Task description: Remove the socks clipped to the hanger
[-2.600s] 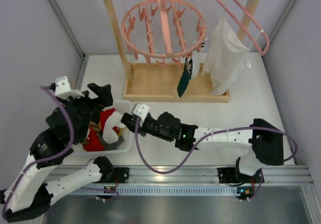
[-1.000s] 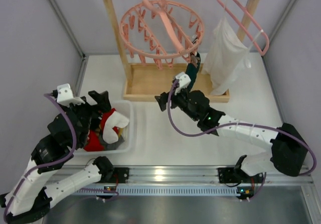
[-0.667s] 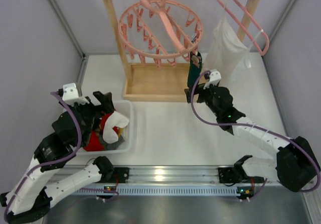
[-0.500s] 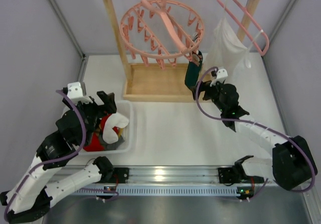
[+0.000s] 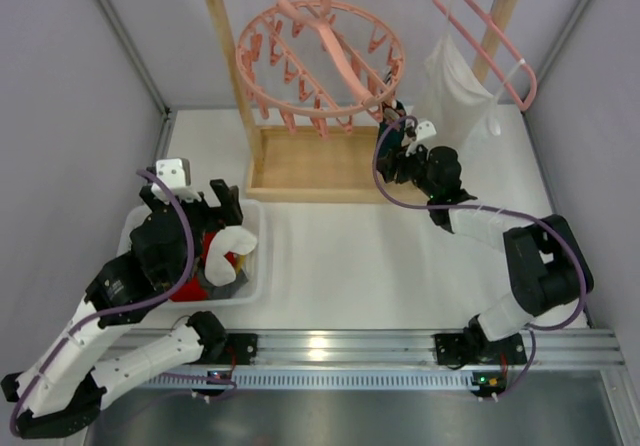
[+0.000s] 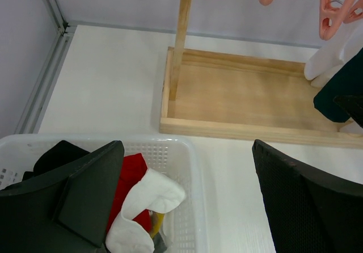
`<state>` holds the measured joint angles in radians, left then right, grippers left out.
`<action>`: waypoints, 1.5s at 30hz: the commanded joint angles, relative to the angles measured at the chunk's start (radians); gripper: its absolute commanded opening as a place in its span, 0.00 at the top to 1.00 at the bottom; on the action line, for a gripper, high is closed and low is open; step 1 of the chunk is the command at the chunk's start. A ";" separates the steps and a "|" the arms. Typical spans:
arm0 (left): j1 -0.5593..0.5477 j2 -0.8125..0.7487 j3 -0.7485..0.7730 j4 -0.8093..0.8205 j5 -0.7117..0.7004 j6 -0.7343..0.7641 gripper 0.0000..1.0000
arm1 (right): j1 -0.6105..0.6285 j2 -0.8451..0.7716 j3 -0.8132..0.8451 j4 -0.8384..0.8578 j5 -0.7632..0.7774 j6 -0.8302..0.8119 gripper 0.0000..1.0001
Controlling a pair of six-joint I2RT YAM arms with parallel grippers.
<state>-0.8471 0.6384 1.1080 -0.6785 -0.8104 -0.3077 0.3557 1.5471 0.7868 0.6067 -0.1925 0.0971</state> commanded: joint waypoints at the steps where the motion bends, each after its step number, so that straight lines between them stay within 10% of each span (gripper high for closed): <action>1: 0.000 0.018 0.004 0.016 0.014 0.018 0.02 | -0.018 0.047 0.057 0.157 -0.067 0.010 0.59; 3: 0.000 0.020 0.016 0.016 0.022 0.012 0.02 | -0.015 0.053 0.028 0.201 -0.087 0.041 0.83; 7: 0.000 0.027 0.071 0.016 0.071 -0.019 0.02 | 0.023 0.041 -0.058 0.352 -0.059 0.093 0.99; 21: -0.001 0.391 0.524 0.008 0.333 -0.053 0.02 | 0.440 -0.064 -0.161 0.389 0.413 -0.042 1.00; 31: -0.194 0.713 0.757 -0.016 0.021 0.067 0.02 | 0.727 -0.039 -0.049 0.309 0.801 -0.166 1.00; 45: -0.225 0.883 0.846 -0.007 -0.081 0.098 0.08 | 0.870 -0.013 0.008 0.320 0.872 -0.174 1.00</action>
<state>-1.0752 1.4910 1.9312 -0.7074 -0.8551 -0.2279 1.2083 1.5349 0.7586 0.9039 0.6559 -0.0860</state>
